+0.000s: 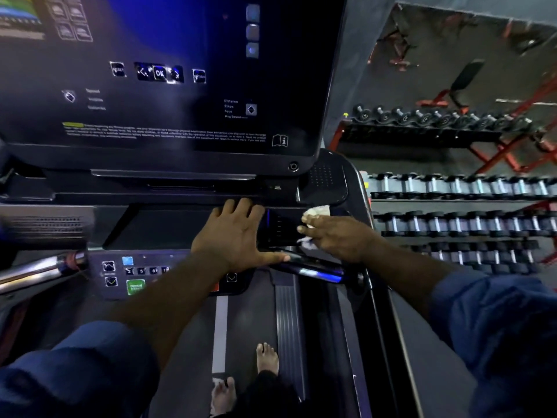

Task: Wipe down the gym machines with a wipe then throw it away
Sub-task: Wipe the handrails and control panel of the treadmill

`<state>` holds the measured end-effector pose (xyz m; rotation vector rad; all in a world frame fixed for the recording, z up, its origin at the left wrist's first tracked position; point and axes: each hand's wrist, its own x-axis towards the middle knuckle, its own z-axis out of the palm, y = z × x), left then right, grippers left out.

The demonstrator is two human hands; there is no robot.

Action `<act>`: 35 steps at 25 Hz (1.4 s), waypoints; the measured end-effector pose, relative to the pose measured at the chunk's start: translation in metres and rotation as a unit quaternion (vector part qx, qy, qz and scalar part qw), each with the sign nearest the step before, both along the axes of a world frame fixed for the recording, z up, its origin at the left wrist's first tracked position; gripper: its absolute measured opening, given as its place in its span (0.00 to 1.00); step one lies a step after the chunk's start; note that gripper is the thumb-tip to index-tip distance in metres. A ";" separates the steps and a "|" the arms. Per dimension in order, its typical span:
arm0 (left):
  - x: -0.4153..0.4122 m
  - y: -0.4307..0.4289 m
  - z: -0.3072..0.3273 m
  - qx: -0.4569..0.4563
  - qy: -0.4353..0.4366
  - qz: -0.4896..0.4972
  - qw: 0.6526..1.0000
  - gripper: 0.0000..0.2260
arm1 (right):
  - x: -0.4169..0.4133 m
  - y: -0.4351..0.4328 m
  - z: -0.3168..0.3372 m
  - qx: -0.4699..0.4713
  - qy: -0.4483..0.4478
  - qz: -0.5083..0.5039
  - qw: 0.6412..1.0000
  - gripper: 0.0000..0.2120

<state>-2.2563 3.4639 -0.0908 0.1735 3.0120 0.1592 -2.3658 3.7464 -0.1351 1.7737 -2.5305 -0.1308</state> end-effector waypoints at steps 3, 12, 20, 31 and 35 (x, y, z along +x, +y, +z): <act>0.000 0.003 -0.003 -0.004 0.015 -0.004 1.000 0.52 | 0.000 0.009 -0.004 -0.012 -0.128 -0.026 0.991 0.16; 0.004 -0.001 0.003 -0.011 0.026 -0.013 1.000 0.51 | 0.065 0.034 0.032 0.250 -0.032 -0.134 0.958 0.08; 0.005 -0.004 0.000 -0.014 0.030 -0.104 0.994 0.51 | 0.087 0.044 0.035 0.207 -0.002 -0.228 0.952 0.19; -0.012 -0.007 0.002 -0.065 -0.070 -0.187 0.978 0.45 | 0.182 -0.062 -0.002 -0.444 -0.204 -0.605 0.628 0.20; -0.014 -0.005 0.002 -0.042 -0.081 -0.183 0.979 0.38 | 0.189 -0.131 -0.016 -0.421 -0.191 -0.472 0.751 0.23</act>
